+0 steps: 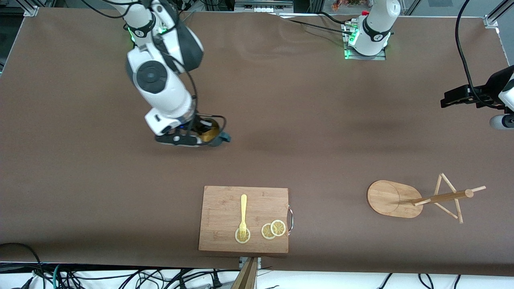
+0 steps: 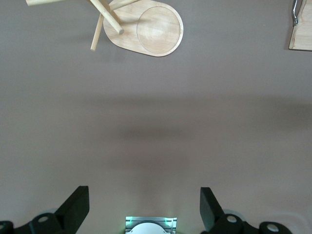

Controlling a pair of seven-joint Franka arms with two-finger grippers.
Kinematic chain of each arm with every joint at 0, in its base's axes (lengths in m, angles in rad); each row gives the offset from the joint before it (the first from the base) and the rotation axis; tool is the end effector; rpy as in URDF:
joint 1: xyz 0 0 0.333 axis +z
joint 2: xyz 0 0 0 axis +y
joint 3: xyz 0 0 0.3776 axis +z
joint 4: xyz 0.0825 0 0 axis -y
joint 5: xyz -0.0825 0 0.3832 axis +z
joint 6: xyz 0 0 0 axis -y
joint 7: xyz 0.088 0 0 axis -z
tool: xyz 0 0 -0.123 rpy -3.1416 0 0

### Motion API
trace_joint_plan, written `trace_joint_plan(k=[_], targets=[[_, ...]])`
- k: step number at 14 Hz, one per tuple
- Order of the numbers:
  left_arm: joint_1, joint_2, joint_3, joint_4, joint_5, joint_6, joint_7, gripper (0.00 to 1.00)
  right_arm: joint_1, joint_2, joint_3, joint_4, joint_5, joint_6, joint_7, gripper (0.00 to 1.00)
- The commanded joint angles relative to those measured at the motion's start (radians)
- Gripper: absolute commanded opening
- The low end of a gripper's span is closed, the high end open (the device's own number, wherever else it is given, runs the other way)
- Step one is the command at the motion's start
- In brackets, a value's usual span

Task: Pass cup and hang on rack
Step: 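Carry the teal mug with the right gripper toward the table middle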

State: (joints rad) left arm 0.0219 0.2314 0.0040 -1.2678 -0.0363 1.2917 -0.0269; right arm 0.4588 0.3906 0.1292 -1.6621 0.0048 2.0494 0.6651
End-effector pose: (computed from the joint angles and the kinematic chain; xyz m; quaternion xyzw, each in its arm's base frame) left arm 0.6039 0.0101 0.6529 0.9942 0.0231 -0.1036 0.0174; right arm 0.5760 0.3711 0.4249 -0.9987 0.0444 0.0157 0.0215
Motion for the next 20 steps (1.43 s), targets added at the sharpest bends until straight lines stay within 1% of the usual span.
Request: trace_joint_plan(k=[1,3,5,7,10,11,13,14,15,16,17,20], targets=[[-0.002,0.032,0.007,0.054,0.016,-0.009,-0.001,1.00,0.119,0.132,-0.016,0.148,-0.009,-0.017,0.162,0.00],[0.009,0.034,0.008,0.054,0.010,-0.009,0.002,1.00,0.193,0.227,-0.016,0.249,-0.020,-0.015,0.301,0.00],[0.010,0.034,0.007,0.054,0.007,-0.014,0.004,1.00,0.254,0.298,-0.017,0.303,-0.090,-0.005,0.333,0.00],[0.009,0.034,0.007,0.051,0.013,-0.017,0.002,1.00,0.281,0.359,-0.017,0.309,-0.103,0.084,0.347,0.00],[0.012,0.034,0.008,0.050,0.019,-0.018,0.004,1.00,0.314,0.401,-0.022,0.311,-0.108,0.168,0.421,0.00],[0.012,0.034,0.008,0.047,0.019,-0.018,0.005,1.00,0.314,0.405,-0.022,0.309,-0.108,0.184,0.424,0.00],[0.026,0.039,0.008,0.042,-0.017,-0.022,0.004,1.00,0.319,0.416,-0.022,0.309,-0.106,0.190,0.426,0.00],[0.029,0.040,0.008,0.041,-0.027,-0.022,0.005,1.00,0.319,0.416,-0.022,0.309,-0.106,0.190,0.427,0.06],[0.027,0.040,0.008,0.042,-0.024,-0.022,0.005,1.00,0.319,0.424,-0.022,0.309,-0.109,0.190,0.409,0.88],[0.027,0.040,0.008,0.041,-0.027,-0.022,0.007,1.00,0.324,0.445,-0.020,0.309,-0.127,0.198,0.386,1.00],[0.027,0.040,0.008,0.041,-0.027,-0.022,0.007,1.00,0.348,0.447,-0.022,0.309,-0.146,0.207,0.383,1.00],[0.026,0.034,0.008,0.031,-0.028,-0.022,0.077,1.00,0.345,0.432,-0.025,0.309,-0.143,0.199,0.377,1.00]])
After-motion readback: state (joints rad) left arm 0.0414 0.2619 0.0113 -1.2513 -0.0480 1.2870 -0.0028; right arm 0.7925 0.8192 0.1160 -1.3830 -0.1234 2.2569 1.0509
